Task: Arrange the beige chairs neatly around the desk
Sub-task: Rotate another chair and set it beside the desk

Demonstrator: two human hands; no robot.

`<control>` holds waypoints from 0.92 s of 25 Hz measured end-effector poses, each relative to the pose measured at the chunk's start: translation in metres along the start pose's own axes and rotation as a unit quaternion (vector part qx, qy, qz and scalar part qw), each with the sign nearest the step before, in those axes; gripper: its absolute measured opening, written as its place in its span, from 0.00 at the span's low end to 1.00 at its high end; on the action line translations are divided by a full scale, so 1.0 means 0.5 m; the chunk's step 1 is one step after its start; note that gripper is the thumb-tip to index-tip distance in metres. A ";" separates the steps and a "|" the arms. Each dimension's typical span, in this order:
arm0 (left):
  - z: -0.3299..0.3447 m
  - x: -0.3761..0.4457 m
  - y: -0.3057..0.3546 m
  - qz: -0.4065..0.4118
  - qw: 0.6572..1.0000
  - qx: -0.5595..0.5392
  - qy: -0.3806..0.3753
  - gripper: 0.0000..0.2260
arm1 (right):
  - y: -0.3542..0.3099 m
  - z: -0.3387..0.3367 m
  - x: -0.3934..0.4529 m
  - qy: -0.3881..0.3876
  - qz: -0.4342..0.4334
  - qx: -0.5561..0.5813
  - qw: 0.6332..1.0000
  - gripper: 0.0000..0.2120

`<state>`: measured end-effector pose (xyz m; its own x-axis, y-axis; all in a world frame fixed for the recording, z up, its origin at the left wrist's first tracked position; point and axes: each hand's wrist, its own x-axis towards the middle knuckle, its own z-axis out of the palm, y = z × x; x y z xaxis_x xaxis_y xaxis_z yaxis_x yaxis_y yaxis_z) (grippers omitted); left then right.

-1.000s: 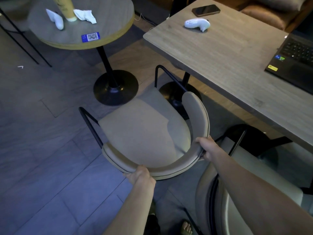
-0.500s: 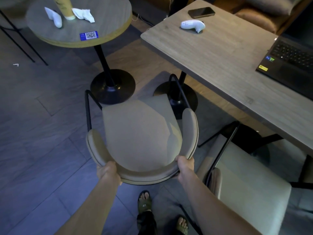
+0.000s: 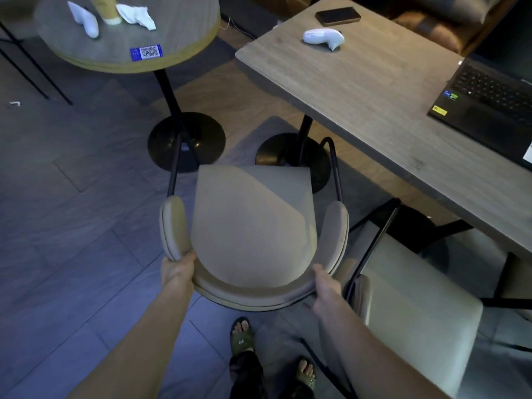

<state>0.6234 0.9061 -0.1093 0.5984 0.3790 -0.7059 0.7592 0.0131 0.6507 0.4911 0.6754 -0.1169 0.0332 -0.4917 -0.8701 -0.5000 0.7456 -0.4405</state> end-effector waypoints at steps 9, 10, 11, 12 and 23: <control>0.031 0.108 0.090 0.005 0.996 0.092 0.022 0.33 | -0.194 -0.002 0.089 -0.081 -0.023 -0.133 0.988 0.34; 0.032 0.124 0.086 0.004 0.995 0.094 0.028 0.32 | -0.195 0.006 0.092 -0.079 -0.017 -0.135 0.988 0.29; 0.031 0.137 0.083 0.003 0.995 0.096 0.028 0.31 | -0.197 0.011 0.095 -0.073 -0.018 -0.135 0.988 0.24; 0.027 0.148 0.079 -0.001 0.994 0.105 0.028 0.30 | -0.195 0.013 0.098 -0.067 -0.023 -0.131 0.989 0.21; 0.044 0.158 0.118 0.105 0.972 0.212 0.000 0.20 | -0.063 -0.024 0.055 -0.003 -0.038 0.031 0.999 0.15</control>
<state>0.7209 0.9164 -0.1327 0.7512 0.3323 -0.5703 0.6579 -0.4461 0.6068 0.4973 0.6329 -0.1244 0.0748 -0.5444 -0.8355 -0.4406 0.7335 -0.5175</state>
